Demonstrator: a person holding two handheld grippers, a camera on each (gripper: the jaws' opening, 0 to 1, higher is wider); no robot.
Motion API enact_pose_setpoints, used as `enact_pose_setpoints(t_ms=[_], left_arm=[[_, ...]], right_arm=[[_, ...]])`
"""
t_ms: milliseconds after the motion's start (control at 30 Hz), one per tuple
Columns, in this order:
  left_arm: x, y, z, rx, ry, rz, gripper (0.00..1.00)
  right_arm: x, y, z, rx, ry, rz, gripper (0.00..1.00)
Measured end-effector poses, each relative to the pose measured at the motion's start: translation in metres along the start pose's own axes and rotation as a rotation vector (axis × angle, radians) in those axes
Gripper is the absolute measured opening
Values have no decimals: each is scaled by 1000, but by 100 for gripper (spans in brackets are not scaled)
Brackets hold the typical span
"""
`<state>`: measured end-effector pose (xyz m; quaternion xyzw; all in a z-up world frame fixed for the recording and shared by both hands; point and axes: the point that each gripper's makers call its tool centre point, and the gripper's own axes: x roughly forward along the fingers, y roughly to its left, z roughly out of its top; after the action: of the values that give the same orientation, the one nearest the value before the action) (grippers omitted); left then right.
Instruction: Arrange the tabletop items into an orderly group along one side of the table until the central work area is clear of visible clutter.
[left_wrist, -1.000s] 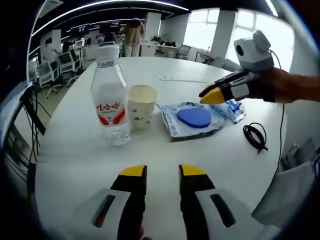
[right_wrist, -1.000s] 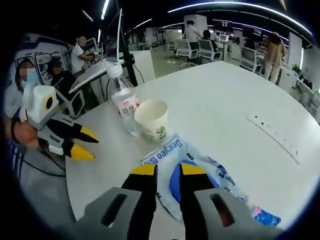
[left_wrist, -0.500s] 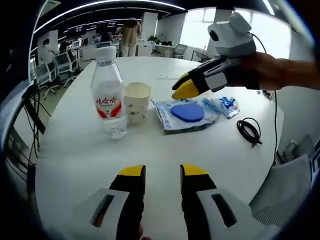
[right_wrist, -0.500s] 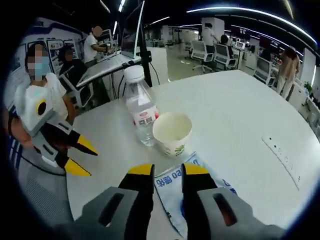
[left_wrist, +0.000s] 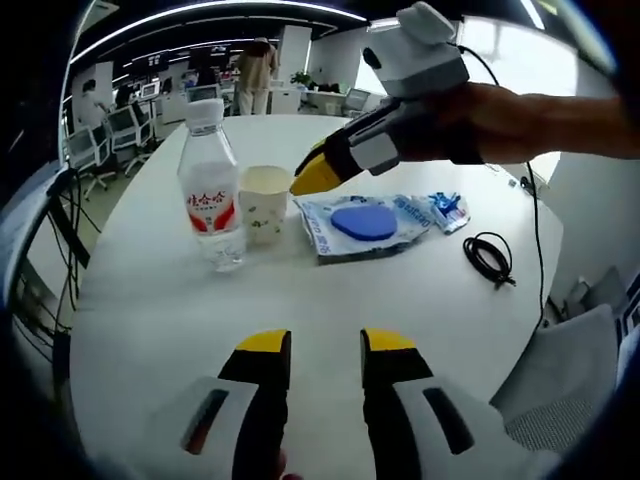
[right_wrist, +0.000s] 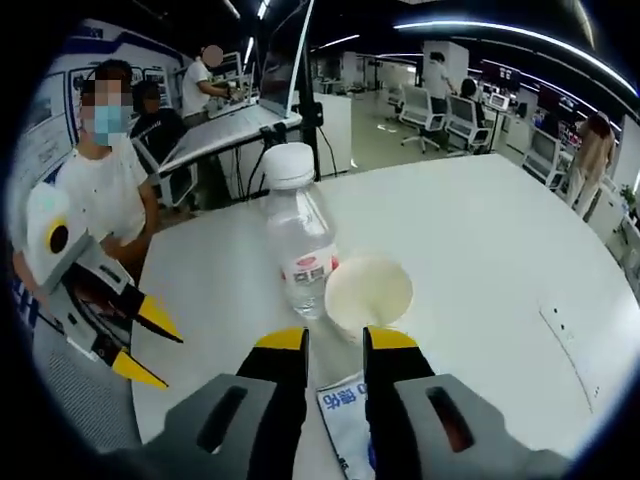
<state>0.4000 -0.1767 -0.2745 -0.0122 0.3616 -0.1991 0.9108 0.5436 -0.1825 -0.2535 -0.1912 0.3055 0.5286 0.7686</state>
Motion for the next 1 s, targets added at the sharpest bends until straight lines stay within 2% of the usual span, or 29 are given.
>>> enact_pose_setpoints(t_ms=[267,400,733,1000], left_arm=[[-6,0,-2,-4,-2,-1,26],[-9,2,-1,-10,-6,2,26],[-13,11,-2,-26,-12,12,25],[-14,18,-2,-40,-16,21,25]], right_arm=[[12,3,11,-39,8,15,19],[18,7,11,-79,36,22,18],[34,10,6,-109,92,45,17],[42,6,3,-128,125,45,8]])
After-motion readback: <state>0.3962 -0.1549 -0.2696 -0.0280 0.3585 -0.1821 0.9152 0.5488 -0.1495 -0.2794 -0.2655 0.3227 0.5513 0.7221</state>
